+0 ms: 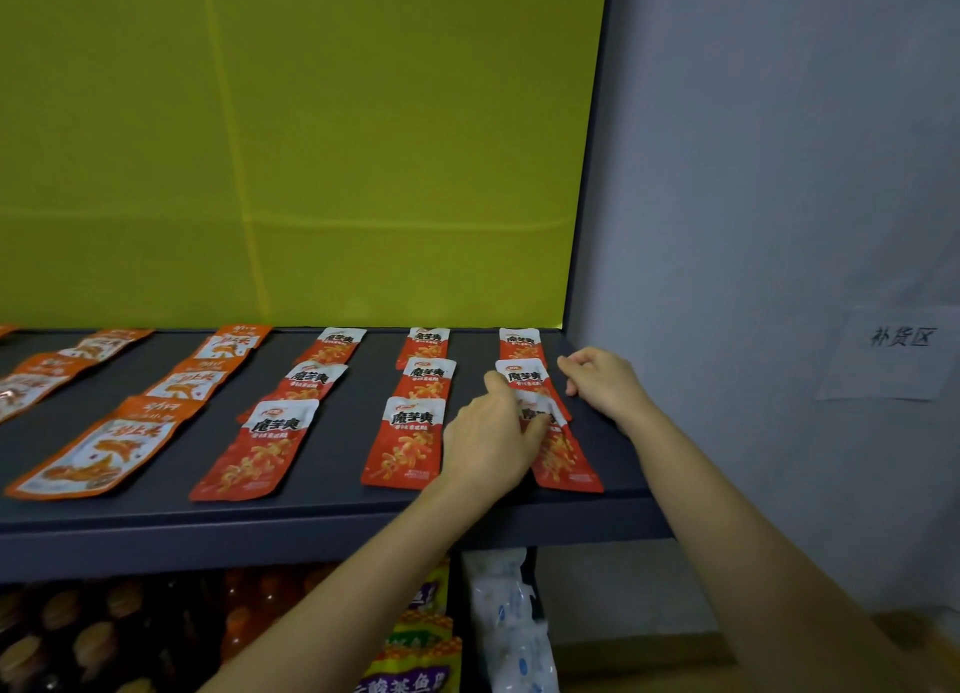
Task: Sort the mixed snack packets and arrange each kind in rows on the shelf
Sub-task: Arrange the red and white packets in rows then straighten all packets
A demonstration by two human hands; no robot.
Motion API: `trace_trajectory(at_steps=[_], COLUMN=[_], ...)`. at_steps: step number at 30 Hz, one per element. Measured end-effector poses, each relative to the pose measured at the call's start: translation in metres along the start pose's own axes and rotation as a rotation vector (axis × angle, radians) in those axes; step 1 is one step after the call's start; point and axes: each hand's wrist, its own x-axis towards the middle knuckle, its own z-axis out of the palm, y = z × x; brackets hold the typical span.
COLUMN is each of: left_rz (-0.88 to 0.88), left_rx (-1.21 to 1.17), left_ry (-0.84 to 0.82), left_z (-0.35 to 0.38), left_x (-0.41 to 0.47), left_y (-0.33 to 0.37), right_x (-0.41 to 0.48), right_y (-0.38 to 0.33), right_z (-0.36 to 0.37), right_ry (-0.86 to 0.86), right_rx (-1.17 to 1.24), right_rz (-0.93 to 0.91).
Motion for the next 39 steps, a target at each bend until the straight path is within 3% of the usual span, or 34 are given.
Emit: trace_trajectory(at_steps=[10,17,24,27,39], left_rz=[0.048,0.061,-0.17,-0.179,-0.135], left_rx=[0.166,0.03,0.091,0.064,0.034], left_ry=[0.028,0.112,-0.143,-0.207,-0.196], left_z=[0.004,0.002,0.014,0.018,0.018], left_x=[0.006,0.015,0.048,0.052,0.049], left_y=[-0.006,0.004,0.01,0.007,0.007], right_x=[-0.001,-0.006,-0.014,-0.014,-0.022], right_y=[0.001,-0.001,-0.008,-0.008,-0.011], right_z=[0.001,0.0,0.001,0.002,0.001], right_ry=[0.008,0.021,-0.137,-0.185,-0.219], right_rx=[0.006,-0.021,-0.197,-0.223,-0.257], right_rz=[-0.015,-0.012,-0.104,-0.154,-0.172])
